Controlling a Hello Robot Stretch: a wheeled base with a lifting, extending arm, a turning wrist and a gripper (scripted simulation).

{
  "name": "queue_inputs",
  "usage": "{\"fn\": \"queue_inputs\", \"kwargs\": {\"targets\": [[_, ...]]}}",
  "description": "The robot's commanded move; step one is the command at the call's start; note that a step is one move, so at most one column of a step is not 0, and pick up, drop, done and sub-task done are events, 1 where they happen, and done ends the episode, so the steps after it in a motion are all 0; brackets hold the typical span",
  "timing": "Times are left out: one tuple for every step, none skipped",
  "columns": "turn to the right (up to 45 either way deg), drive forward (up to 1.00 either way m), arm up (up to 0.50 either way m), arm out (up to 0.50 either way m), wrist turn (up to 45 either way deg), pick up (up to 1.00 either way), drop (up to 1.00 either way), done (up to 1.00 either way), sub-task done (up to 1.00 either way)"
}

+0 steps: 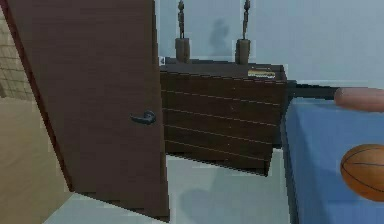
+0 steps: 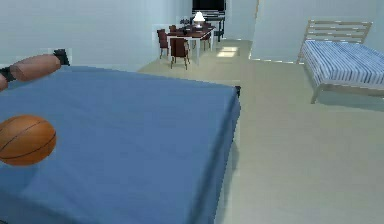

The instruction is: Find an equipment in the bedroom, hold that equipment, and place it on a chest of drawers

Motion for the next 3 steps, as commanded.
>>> {"fn": "queue_inputs", "kwargs": {"targets": [[0.0,0.25,0.0,0.0,0.0,0.0,0.0,0.0,0.0],[-27.0,0.0,0.0,0.0,0.0,0.0,0.0,0.0,0.0],[0.0,0.0,0.5,0.0,0.0,0.0,0.0,0.0,0.0]]}}
